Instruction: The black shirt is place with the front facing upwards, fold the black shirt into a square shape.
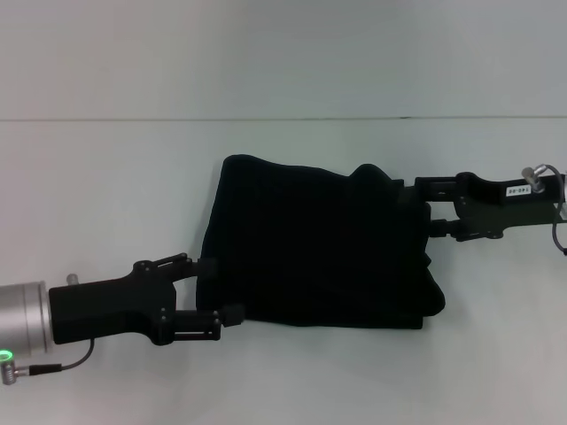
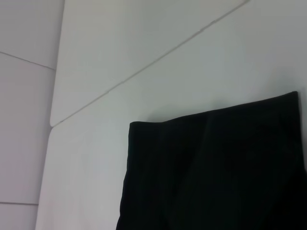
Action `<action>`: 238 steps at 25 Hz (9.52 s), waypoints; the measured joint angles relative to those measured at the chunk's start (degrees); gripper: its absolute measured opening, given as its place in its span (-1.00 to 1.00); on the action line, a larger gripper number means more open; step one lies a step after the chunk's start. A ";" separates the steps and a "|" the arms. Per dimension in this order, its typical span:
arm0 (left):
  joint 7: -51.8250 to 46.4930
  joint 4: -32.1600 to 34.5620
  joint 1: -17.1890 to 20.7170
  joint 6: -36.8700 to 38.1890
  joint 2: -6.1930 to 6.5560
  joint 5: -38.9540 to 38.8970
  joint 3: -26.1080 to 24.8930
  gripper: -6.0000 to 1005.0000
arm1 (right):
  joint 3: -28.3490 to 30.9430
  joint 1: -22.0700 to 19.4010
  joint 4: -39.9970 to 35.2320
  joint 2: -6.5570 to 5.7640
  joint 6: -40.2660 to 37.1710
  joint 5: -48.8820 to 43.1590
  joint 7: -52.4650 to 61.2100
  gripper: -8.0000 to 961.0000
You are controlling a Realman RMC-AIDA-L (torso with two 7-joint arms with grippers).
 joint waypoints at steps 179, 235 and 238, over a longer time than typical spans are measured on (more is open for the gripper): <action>-65.65 -7.59 -17.79 -39.55 -0.66 3.83 15.23 0.28 | 1.82 -27.46 8.00 8.63 -8.14 22.45 -111.14 0.97; -42.94 -7.00 -4.89 -28.01 0.49 -7.17 3.92 -0.40 | 5.81 -24.87 8.88 8.81 -7.85 22.59 -111.29 0.97; -38.63 -5.03 -3.05 -26.23 1.59 -7.14 3.64 -0.18 | 5.98 -24.73 8.92 8.82 -7.83 22.73 -111.30 0.97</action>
